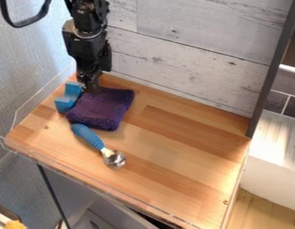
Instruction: Move the purple cloth to the bottom right corner of the table
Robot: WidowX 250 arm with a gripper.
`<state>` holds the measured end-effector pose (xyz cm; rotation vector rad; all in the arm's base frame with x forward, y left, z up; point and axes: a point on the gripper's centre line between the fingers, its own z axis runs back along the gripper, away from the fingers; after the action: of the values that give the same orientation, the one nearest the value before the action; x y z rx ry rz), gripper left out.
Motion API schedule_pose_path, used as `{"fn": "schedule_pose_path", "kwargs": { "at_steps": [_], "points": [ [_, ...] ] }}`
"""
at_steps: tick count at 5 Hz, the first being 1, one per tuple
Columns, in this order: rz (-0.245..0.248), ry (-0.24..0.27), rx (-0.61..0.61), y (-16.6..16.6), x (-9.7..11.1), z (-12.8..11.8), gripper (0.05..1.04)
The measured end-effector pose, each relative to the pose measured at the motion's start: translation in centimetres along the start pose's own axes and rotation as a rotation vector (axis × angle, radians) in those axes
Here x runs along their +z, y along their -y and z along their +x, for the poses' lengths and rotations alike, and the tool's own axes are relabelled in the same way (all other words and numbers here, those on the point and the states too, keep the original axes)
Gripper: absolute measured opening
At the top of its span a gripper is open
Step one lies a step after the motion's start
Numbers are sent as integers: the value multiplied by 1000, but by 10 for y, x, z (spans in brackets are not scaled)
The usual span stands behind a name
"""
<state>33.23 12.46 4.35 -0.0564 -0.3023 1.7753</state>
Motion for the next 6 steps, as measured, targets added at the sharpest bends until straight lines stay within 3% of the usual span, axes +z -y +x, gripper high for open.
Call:
{"fn": "schedule_pose_path", "kwargs": {
  "at_steps": [1, 3, 4, 6],
  "points": [
    [34, -1, 1, -5, -9, -1, 998],
    [116, 71, -31, -11, -30, 4, 998],
    [190, 104, 19, -10, -56, 6, 998],
    [193, 60, 98, 1, -82, -4, 998]
  ]
}}
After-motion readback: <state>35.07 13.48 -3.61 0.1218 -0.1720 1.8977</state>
